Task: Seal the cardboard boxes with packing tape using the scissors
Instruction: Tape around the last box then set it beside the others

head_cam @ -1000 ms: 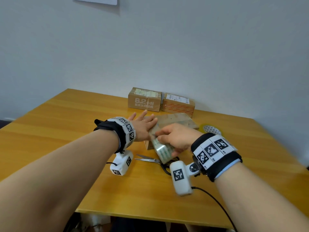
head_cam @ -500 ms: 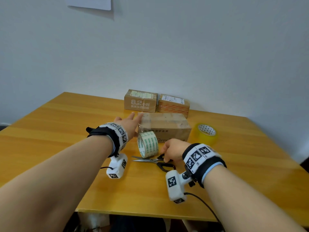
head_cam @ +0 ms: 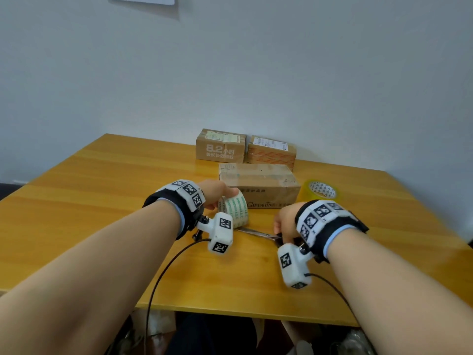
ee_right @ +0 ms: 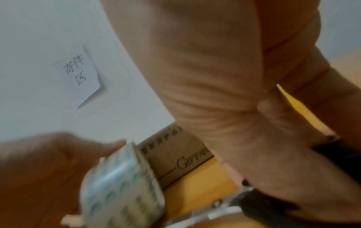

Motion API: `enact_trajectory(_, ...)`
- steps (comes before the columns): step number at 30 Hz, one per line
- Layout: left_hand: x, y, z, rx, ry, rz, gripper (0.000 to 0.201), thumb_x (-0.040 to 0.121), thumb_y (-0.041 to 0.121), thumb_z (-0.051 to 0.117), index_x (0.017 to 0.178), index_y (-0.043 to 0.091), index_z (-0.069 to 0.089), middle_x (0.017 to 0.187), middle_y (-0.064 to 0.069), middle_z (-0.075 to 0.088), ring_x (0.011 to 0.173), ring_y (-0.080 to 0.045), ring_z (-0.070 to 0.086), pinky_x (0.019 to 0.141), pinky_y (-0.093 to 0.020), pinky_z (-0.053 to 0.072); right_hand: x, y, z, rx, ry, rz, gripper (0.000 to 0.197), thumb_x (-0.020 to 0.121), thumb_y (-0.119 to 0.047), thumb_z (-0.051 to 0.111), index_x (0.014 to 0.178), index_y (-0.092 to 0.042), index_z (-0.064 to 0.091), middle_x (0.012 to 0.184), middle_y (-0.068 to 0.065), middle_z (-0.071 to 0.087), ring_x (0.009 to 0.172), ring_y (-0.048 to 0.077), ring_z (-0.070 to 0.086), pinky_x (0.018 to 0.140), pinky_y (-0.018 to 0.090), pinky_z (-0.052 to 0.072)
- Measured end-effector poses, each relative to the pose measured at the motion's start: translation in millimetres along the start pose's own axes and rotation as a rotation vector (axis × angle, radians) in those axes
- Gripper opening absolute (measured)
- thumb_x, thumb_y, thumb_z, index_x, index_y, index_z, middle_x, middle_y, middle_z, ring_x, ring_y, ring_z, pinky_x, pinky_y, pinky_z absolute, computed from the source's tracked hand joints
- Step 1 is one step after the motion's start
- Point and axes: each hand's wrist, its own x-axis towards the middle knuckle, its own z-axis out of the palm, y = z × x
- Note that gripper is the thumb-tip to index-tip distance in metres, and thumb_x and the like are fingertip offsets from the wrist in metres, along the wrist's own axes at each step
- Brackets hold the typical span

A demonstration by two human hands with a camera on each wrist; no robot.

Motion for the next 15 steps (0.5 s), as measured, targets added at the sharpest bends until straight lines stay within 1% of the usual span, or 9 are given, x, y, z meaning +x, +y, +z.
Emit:
enact_trajectory(1, 3, -1, 0, -0.055, 0.007, -0.001, 0.041, 0.098, 0.038, 0.056, 0.12, 0.003, 0.055, 0.107, -0.006, 0.06, 0.093, -0.019, 0.056, 0.062, -0.027, 0.039, -17, 4, -10, 0.024, -0.038, -0.014, 0.03, 0.085, -0.029, 0.071, 0.114, -0.019, 0.069, 0.107, 0.0, 0.07, 0.084, 0.016, 0.061, 0.085, 0.036, 0.059)
enact_trajectory(3, 11, -2, -1, -0.137, 0.023, -0.003, 0.041, 0.098, 0.031, 0.057, 0.126, 0.001, 0.056, 0.109, -0.01, 0.064, 0.094, -0.022, 0.058, 0.078, -0.031, 0.048, -41, 17, -29, 0.128, -0.166, -0.043, 0.03, 0.096, -0.018, 0.063, 0.126, -0.021, 0.062, 0.112, -0.002, 0.059, 0.088, 0.014, 0.056, 0.077, 0.026, 0.053)
enact_trajectory(5, 15, -1, -2, -0.168, 0.056, 0.008, 0.041, 0.098, 0.025, 0.057, 0.13, 0.0, 0.055, 0.117, -0.015, 0.064, 0.1, -0.026, 0.059, 0.099, -0.041, 0.048, -54, 31, -44, 0.261, -0.209, -0.049, 0.033, 0.095, -0.013, 0.064, 0.127, -0.024, 0.062, 0.113, -0.002, 0.057, 0.084, 0.012, 0.056, 0.069, 0.026, 0.051)
enact_trajectory(6, 15, 1, -3, -0.181, 0.05, 0.005, 0.041, 0.098, 0.023, 0.057, 0.131, -0.001, 0.053, 0.12, -0.017, 0.063, 0.103, -0.028, 0.059, 0.104, -0.045, 0.046, -57, 37, -48, 0.323, -0.2, -0.053, 0.035, 0.093, -0.01, 0.066, 0.124, -0.025, 0.064, 0.11, -0.002, 0.058, 0.081, 0.012, 0.057, 0.067, 0.026, 0.051)
enact_trajectory(9, 19, 6, -3, -0.208, 0.062, 0.014, 0.047, 0.094, 0.017, 0.061, 0.134, -0.006, 0.051, 0.133, -0.024, 0.057, 0.122, -0.039, 0.056, 0.105, -0.053, 0.045, -58, 47, -59, 0.543, -0.141, -0.057, 0.035, 0.088, -0.002, 0.068, 0.115, -0.024, 0.068, 0.108, 0.005, 0.065, 0.074, 0.017, 0.06, 0.064, 0.028, 0.052)
enact_trajectory(11, 25, 6, -1, -0.251, 0.063, 0.013, 0.048, 0.091, 0.015, 0.062, 0.132, -0.008, 0.051, 0.136, -0.027, 0.054, 0.127, -0.043, 0.052, 0.104, -0.054, 0.045, -49, 45, -65, 0.72, -0.046, -0.068, 0.036, 0.086, 0.003, 0.066, 0.111, -0.023, 0.069, 0.113, 0.013, 0.067, 0.076, 0.022, 0.062, 0.065, 0.031, 0.053)
enact_trajectory(12, 29, 6, -1, -0.283, 0.06, 0.009, 0.048, 0.091, 0.013, 0.061, 0.133, -0.009, 0.05, 0.138, -0.029, 0.052, 0.127, -0.044, 0.051, 0.104, -0.055, 0.045, -41, 41, -66, 0.791, 0.026, -0.074, 0.037, 0.086, 0.005, 0.066, 0.11, -0.023, 0.068, 0.114, 0.014, 0.068, 0.08, 0.023, 0.063, 0.066, 0.031, 0.054)
enact_trajectory(13, 34, 6, -1, -0.324, 0.053, 0.003, 0.048, 0.091, 0.01, 0.058, 0.134, -0.009, 0.048, 0.139, -0.03, 0.05, 0.128, -0.046, 0.049, 0.105, -0.056, 0.043, -34, 37, -66, 0.82, 0.11, -0.079, 0.039, 0.085, 0.005, 0.067, 0.11, -0.026, 0.068, 0.114, 0.011, 0.068, 0.086, 0.023, 0.064, 0.07, 0.032, 0.056)
enact_trajectory(15, 42, 7, -3, -0.433, 0.037, -0.047, 0.047, 0.091, 0.004, 0.051, 0.135, -0.011, 0.046, 0.142, -0.033, 0.045, 0.131, -0.05, 0.044, 0.108, -0.06, 0.039, -21, 30, -66, 0.8, 0.208, -0.09, 0.042, 0.083, 0.0, 0.072, 0.106, -0.034, 0.069, 0.116, 0.004, 0.068, 0.099, 0.022, 0.066, 0.085, 0.039, 0.059)
